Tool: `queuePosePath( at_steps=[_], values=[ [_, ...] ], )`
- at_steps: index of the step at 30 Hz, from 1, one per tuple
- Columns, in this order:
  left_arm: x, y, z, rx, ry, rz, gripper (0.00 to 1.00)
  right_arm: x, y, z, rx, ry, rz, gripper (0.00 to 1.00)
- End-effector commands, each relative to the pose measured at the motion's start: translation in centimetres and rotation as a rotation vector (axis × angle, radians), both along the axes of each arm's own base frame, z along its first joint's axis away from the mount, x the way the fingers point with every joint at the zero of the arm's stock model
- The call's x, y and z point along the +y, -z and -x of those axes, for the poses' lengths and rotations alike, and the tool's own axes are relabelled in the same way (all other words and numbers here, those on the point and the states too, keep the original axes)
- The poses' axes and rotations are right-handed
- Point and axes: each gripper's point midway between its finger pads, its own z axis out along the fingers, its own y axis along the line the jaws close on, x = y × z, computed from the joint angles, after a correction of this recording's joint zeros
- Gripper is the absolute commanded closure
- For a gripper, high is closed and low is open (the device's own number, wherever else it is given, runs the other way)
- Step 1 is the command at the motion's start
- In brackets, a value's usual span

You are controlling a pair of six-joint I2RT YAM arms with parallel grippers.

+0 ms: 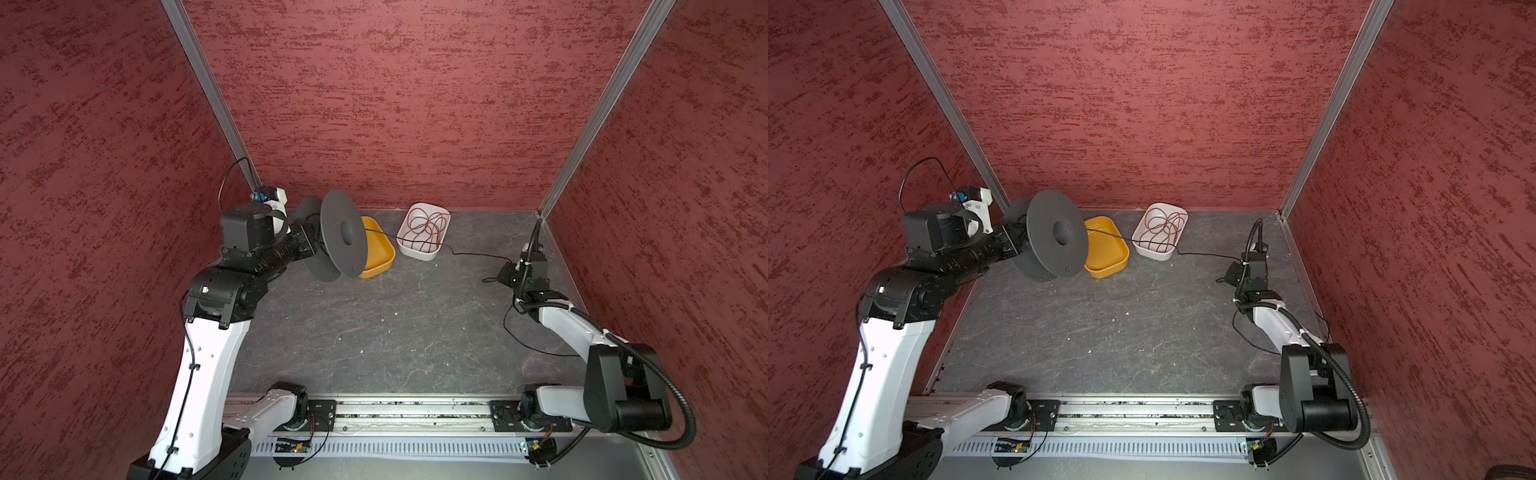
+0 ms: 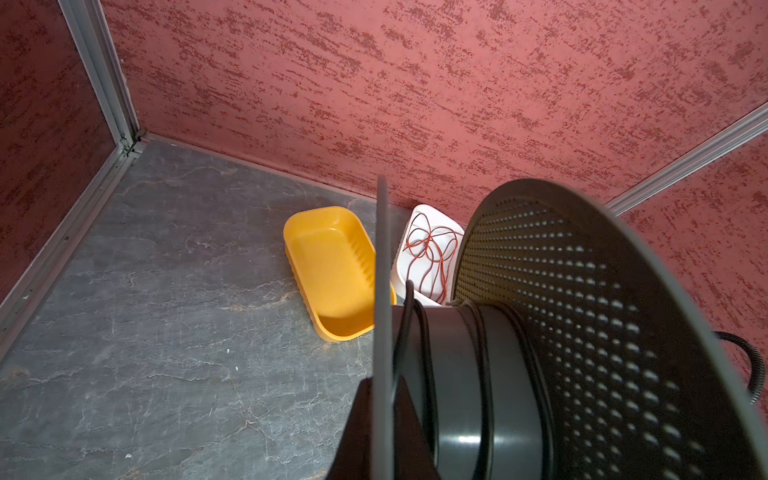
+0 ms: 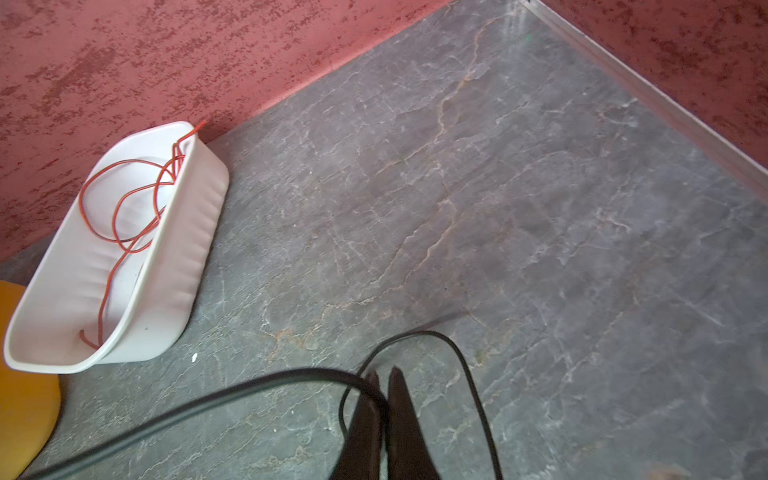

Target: Wrap the cables

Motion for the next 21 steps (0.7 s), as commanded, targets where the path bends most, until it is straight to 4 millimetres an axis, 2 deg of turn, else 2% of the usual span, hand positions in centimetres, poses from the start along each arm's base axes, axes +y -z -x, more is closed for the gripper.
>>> queuePosePath(
  at_steps=[1,3,7,13,16,17,19,21],
  values=[
    [0.8,-3.5,0.1,-0.135,-0.043,0.025,1.00,-3.1,-0.5,1.4,-0.009,0.119,0.018,0.92],
    [0.6,-3.2,-0.1,-0.129,-0.036,0.030,1.00,-3.4,-0.8,1.6,-0.017,0.125,0.026,0.71],
    [-0.1,-2.7,-0.9,-0.110,-0.012,0.038,1.00,-3.4,-1.3,1.7,-0.011,0.112,0.052,0.50],
    [-2.4,-2.5,-1.6,-0.100,0.052,0.003,1.00,-2.5,-3.2,1.6,-0.010,0.047,0.111,0.20],
    [-3.6,-2.4,-1.9,-0.093,0.082,-0.016,1.00,-2.6,-3.7,1.8,-0.019,0.057,0.115,0.15],
    [-4.0,-2.5,-1.9,-0.095,0.093,-0.020,1.00,-2.7,-3.6,1.8,-0.012,0.061,0.113,0.14],
    [-4.5,-2.6,-2.0,-0.099,0.106,-0.028,1.00,-2.7,-3.3,1.6,0.017,0.065,0.107,0.05],
    [-4.9,-2.6,-2.0,-0.099,0.119,-0.031,1.00,-2.5,-3.0,1.3,0.043,0.051,0.099,0.04]
  ],
)
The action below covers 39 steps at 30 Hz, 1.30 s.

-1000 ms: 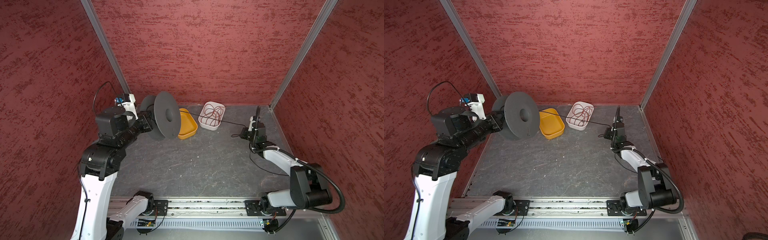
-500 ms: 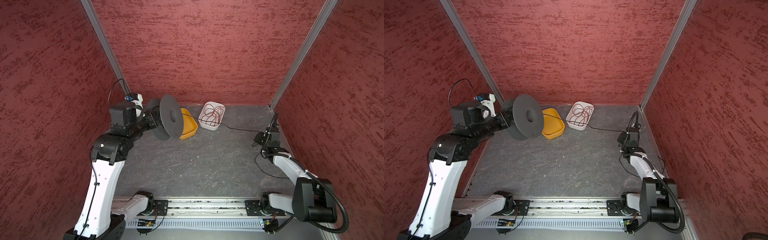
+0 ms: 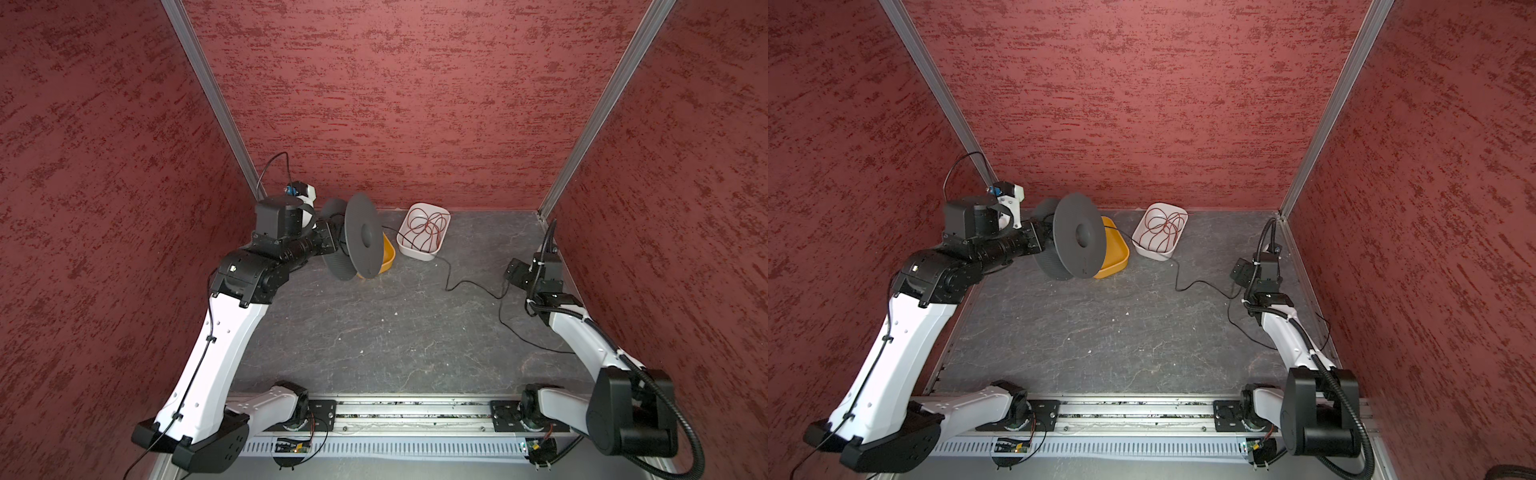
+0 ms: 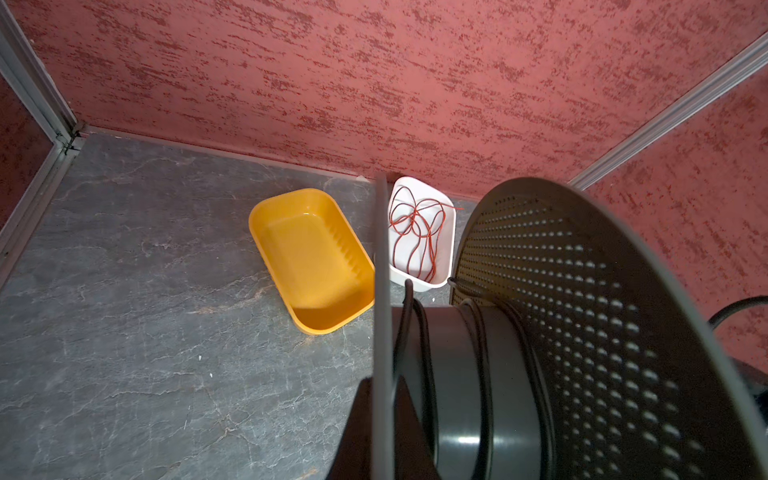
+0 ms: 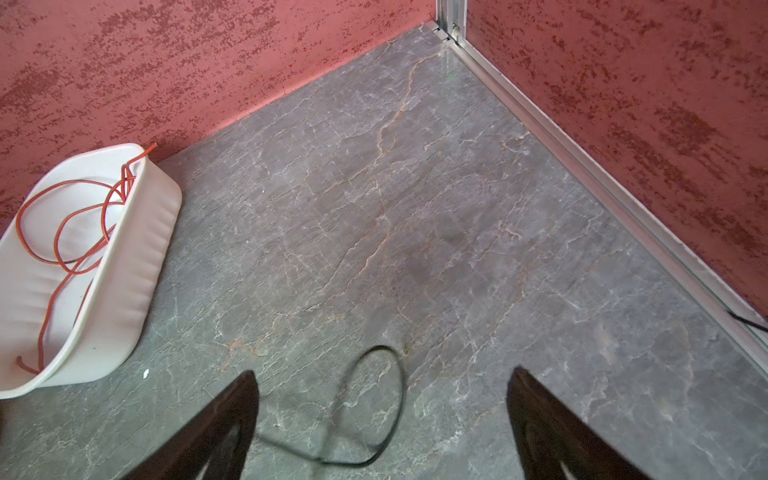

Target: Wrap the cables

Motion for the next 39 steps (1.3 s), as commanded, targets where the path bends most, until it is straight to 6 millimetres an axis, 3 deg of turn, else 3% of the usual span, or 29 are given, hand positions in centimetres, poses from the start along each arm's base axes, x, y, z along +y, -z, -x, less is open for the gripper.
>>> queuePosePath(
  at_steps=[1,4,9,16,24,27,32,39],
  values=[
    [-0.3,-4.4,-0.1,-0.144,0.007,0.033,1.00,0.3,-0.6,-0.6,0.021,-0.015,0.000,0.04],
    [-0.9,-4.2,-0.1,-0.138,0.022,0.031,1.00,2.5,-1.3,-1.2,-0.010,-0.114,-0.028,0.04],
    [-1.3,-4.0,-0.3,-0.136,0.025,0.018,1.00,8.4,-2.9,-1.5,-0.096,-0.373,-0.035,0.06],
    [-1.4,-3.6,-0.7,-0.129,0.020,0.008,1.00,16.1,-3.4,0.0,-0.113,-0.715,-0.177,0.11],
    [-2.3,-3.3,-1.0,-0.131,0.039,0.013,1.00,21.8,-3.9,1.6,-0.100,-0.946,-0.158,0.17],
    [-2.5,-3.1,-1.0,-0.122,0.050,0.011,1.00,24.0,-5.6,1.9,-0.148,-1.024,-0.081,0.19],
    [-2.8,-3.0,-0.8,-0.111,0.070,0.013,1.00,24.7,-7.6,0.9,-0.236,-1.036,0.012,0.16],
    [-3.2,-2.4,-1.0,-0.083,0.091,-0.003,1.00,24.6,-4.5,-0.3,-0.096,-1.086,0.136,0.16]
  ],
)
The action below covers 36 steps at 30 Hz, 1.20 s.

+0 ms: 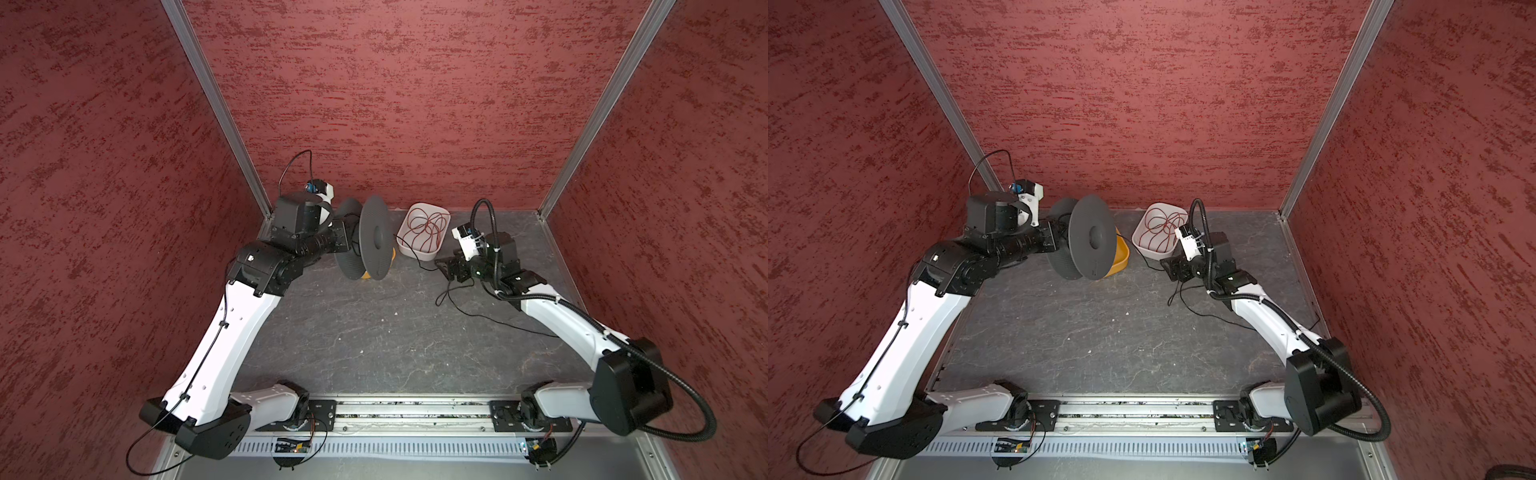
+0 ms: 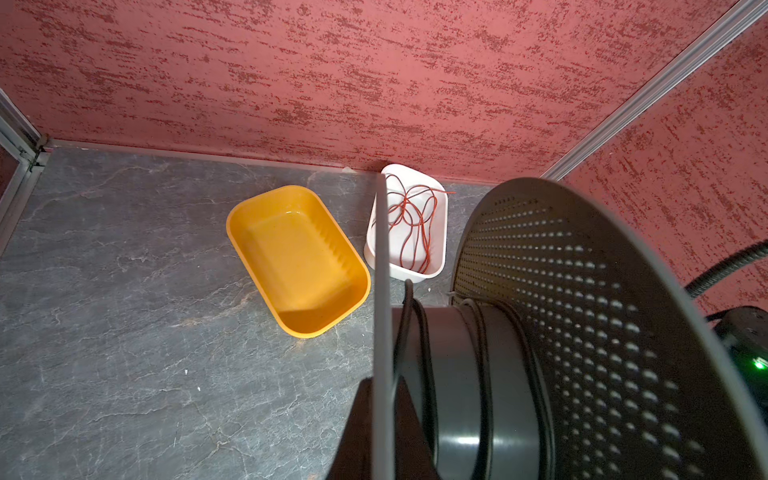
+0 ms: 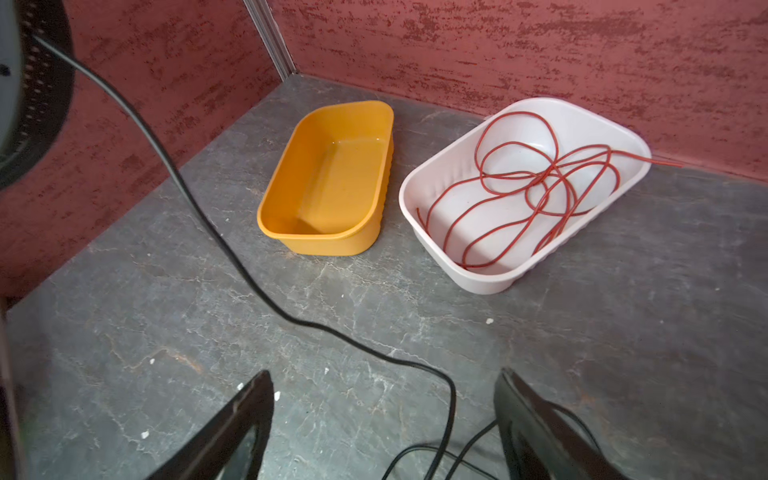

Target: Wrap the cables

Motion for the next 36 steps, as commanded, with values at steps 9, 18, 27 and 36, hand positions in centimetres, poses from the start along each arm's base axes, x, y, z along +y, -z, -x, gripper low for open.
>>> queuePosePath(
  at_steps=[9,18,27,36],
  values=[
    [-0.8,-3.4,0.1,-0.092,0.037,0.046,1.00,-1.1,5.5,-1.3,0.117,-0.003,0.222,0.16],
    [-0.7,-3.2,-0.2,-0.090,0.028,0.037,1.00,-1.0,8.3,-1.4,0.253,0.008,0.243,0.47],
    [0.0,-2.4,-2.5,-0.092,-0.047,0.035,1.00,0.2,9.7,1.1,0.258,-0.005,0.204,1.00],
    [0.7,-1.8,-6.8,-0.101,-0.160,0.011,1.00,2.0,9.7,2.5,0.145,0.050,0.228,1.00]
  ],
)
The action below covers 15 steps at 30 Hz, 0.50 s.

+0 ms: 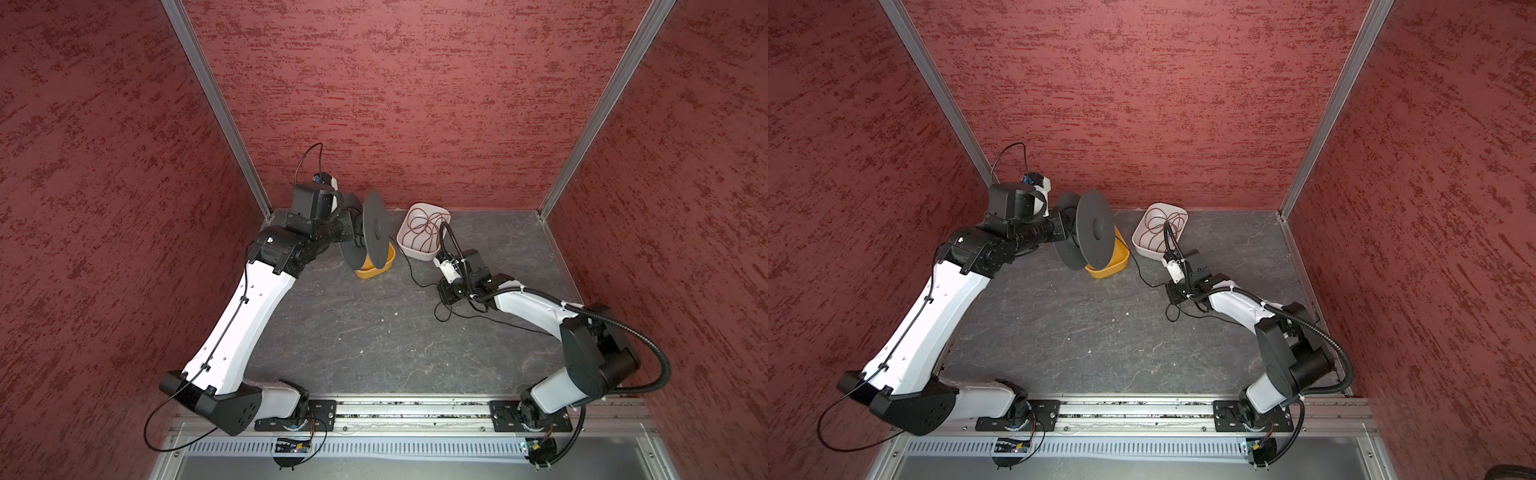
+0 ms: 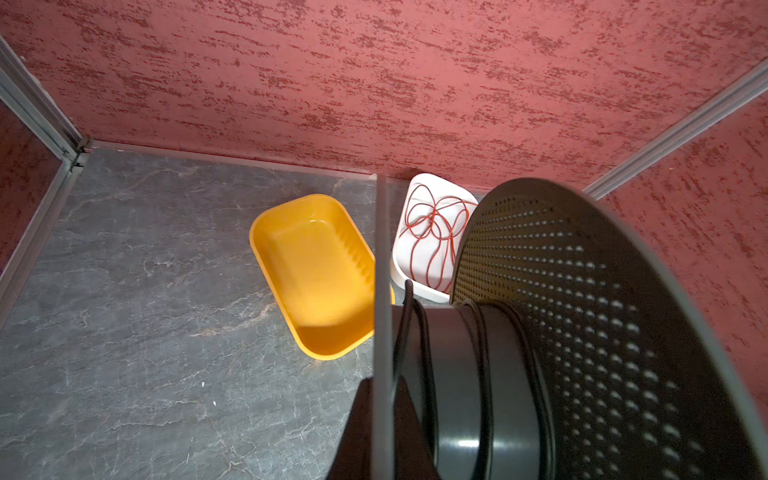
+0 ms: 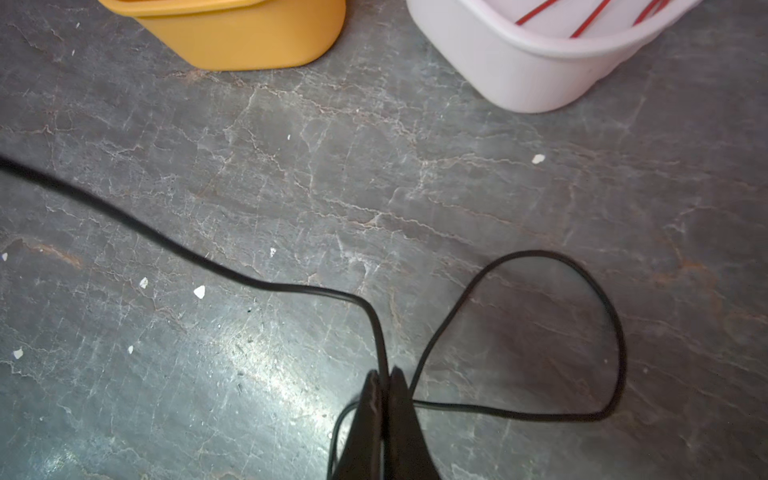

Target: Wrap the cables

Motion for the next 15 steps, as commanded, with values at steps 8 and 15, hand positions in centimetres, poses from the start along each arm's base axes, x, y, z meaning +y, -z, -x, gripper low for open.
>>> queuePosePath(
  at_steps=[8,15],
  values=[
    [0.6,-2.4,-6.3,-0.133,-0.146,0.010,1.00,5.3,-5.6,1.4,-0.336,-0.027,-0.057,1.00],
    [0.6,0.1,-9.8,-0.102,-0.208,-0.047,1.00,10.5,-8.2,4.6,-0.447,-0.148,-0.097,1.00]
  ],
)
